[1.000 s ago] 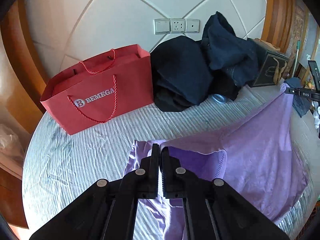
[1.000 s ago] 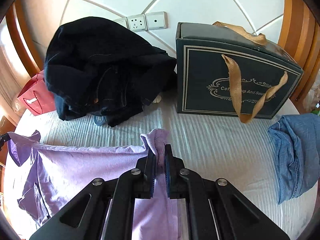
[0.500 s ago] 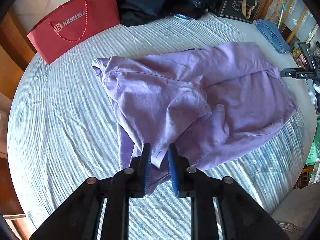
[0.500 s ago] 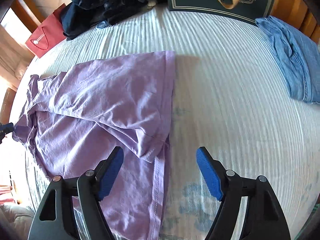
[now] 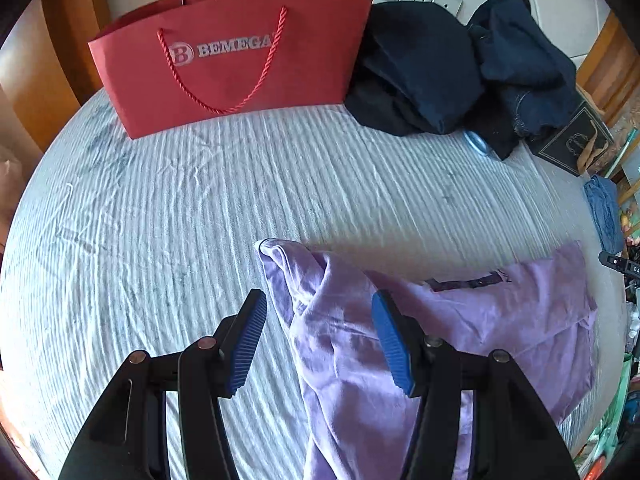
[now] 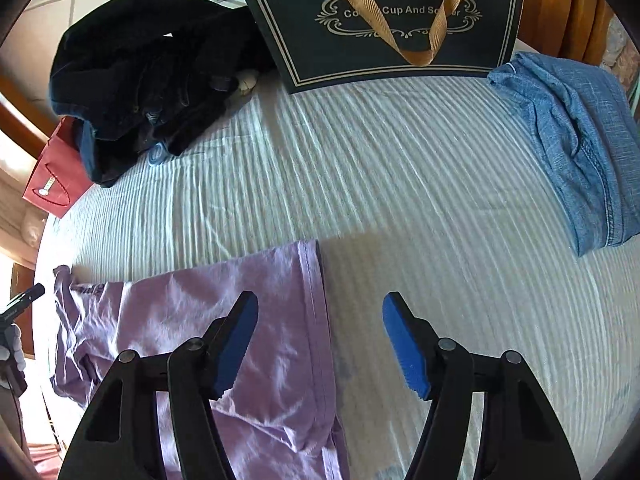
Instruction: Fold clothes
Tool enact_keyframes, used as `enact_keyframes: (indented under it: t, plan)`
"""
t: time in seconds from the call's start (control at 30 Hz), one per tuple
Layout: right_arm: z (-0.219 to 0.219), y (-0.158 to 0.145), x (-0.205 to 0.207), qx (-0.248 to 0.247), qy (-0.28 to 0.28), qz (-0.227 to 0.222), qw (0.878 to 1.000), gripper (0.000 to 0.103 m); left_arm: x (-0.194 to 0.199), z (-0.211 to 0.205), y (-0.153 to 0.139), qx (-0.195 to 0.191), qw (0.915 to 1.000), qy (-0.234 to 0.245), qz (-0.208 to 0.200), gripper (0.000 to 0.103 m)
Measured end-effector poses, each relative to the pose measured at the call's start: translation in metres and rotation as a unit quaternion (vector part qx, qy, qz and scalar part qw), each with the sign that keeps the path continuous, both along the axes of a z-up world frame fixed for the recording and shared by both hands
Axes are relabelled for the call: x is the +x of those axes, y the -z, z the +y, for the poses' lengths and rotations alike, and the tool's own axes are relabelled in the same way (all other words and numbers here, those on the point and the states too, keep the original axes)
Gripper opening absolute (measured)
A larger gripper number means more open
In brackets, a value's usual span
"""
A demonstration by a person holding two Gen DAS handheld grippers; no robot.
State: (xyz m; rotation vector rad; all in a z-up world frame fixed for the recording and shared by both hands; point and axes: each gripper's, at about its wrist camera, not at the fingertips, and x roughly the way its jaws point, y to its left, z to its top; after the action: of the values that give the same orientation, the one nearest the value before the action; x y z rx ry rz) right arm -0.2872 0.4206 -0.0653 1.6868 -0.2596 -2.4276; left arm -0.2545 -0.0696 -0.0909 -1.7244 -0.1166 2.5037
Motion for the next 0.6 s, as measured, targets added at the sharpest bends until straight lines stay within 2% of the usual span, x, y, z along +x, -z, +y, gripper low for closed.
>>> enact_keyframes:
  t: [0.13, 0.17, 0.2, 0.23, 0.27, 0.3, 0.37, 0.4, 0.47, 0.5, 0.53, 0.57, 0.6]
  plan:
    - [-0.011, 0.017, -0.017, -0.01, 0.003, -0.019, 1.0, 0.065, -0.011, 0.001, 0.025, -0.002, 0.9996, -0.006, -0.029, 0.055]
    - [-0.016, 0.022, -0.018, -0.01, -0.001, -0.026, 1.0, 0.065, -0.011, 0.002, 0.029, -0.003, 0.9995, -0.006, -0.03, 0.039]
    - [-0.023, 0.027, -0.022, -0.007, -0.014, -0.035, 0.999, 0.05, -0.009, 0.003, 0.03, -0.013, 0.9995, -0.005, -0.028, 0.023]
    - [-0.034, 0.028, -0.025, 0.021, -0.031, -0.038, 0.999, 0.024, -0.007, 0.004, 0.029, -0.023, 0.9995, -0.006, -0.022, 0.004]
    - [-0.047, 0.024, -0.028, 0.08, -0.053, -0.024, 0.995, 0.011, -0.005, 0.005, 0.027, -0.032, 0.9993, -0.006, -0.015, 0.004]
    - [-0.057, 0.018, -0.027, 0.121, -0.071, -0.005, 0.99, 0.001, -0.003, 0.005, 0.02, -0.047, 0.9988, -0.011, 0.009, 0.004]
    - [-0.061, -0.003, -0.026, 0.168, -0.064, 0.053, 0.982, 0.001, 0.001, 0.006, 0.004, -0.077, 0.995, -0.02, 0.061, 0.004]
    - [-0.056, -0.008, -0.031, 0.167, -0.048, 0.063, 0.983, 0.001, 0.001, 0.005, -0.003, -0.082, 0.9933, -0.028, 0.076, 0.004]
    - [-0.042, -0.017, -0.043, 0.157, -0.013, 0.076, 0.985, 0.005, -0.008, 0.006, -0.006, -0.088, 0.9925, -0.039, 0.075, 0.009]
    - [-0.038, -0.016, -0.048, 0.16, -0.006, 0.077, 0.984, 0.024, -0.013, 0.007, -0.005, -0.094, 0.9921, -0.041, 0.071, 0.009]
    - [-0.036, -0.016, -0.048, 0.162, -0.003, 0.074, 0.984, 0.052, -0.015, 0.006, -0.003, -0.087, 0.9932, -0.046, 0.062, 0.011]
    - [-0.035, -0.015, -0.049, 0.164, 0.0, 0.07, 0.984, 0.064, -0.017, 0.004, -0.001, -0.077, 0.9943, -0.051, 0.053, 0.022]
    - [-0.031, -0.019, -0.043, 0.144, 0.003, 0.073, 0.987, 0.069, -0.015, 0.002, -0.003, -0.061, 0.9955, -0.054, 0.05, 0.028]
